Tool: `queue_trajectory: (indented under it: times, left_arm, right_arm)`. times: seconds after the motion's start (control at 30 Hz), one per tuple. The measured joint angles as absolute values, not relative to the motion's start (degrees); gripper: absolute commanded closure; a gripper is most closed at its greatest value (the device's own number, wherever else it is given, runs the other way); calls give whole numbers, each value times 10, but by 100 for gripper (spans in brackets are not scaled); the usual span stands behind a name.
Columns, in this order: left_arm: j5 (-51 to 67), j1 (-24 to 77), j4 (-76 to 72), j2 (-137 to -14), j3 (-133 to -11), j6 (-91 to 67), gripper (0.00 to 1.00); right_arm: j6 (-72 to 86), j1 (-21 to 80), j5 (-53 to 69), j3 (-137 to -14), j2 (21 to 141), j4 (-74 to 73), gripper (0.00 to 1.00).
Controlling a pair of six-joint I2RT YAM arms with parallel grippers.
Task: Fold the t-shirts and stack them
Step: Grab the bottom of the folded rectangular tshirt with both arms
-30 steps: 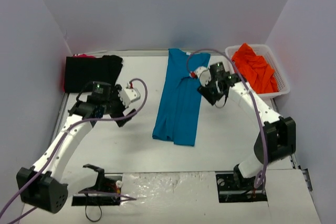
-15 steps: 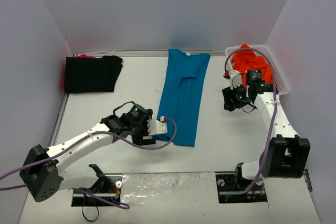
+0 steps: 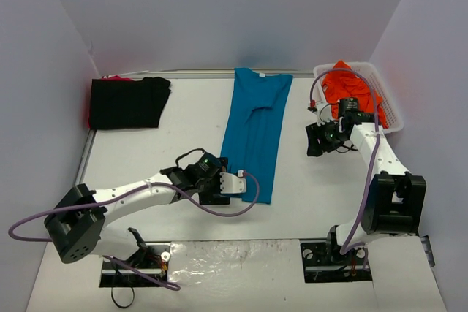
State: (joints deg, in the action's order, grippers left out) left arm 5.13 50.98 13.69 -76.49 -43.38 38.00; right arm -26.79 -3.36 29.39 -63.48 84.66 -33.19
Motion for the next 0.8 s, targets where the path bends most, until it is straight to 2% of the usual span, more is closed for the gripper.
queue_trajectory:
  times: [0.2, 0.27, 0.47, 0.57, 0.67, 0.7, 0.77, 0.8]
  left_arm:
    - [67, 517, 120, -773, -434, 380, 5]
    - [75, 517, 119, -783, -434, 380, 0]
    - [86, 517, 119, -826, -434, 379, 16]
    - [86, 517, 118, -840, -441, 379, 19]
    - [85, 517, 119, -853, -447, 377, 36]
    - [86, 517, 122, -856, -450, 376, 47]
    - [85, 517, 122, -861, -455, 374, 58]
    - [85, 517, 123, -865, -457, 373, 70]
  right_arm:
    - [-268, -34, 294, -632, 851, -332, 52]
    - [-268, -34, 294, -632, 851, -332, 52]
    - [-268, -34, 293, -632, 863, -332, 52]
    - [-268, -34, 293, -632, 870, -332, 52]
    - [-268, -34, 293, -631, 871, -332, 52]
    - [-268, -34, 293, -631, 871, -332, 52]
    - [-268, -34, 293, -630, 871, -332, 52]
    - [-268, -34, 293, -630, 871, -332, 52]
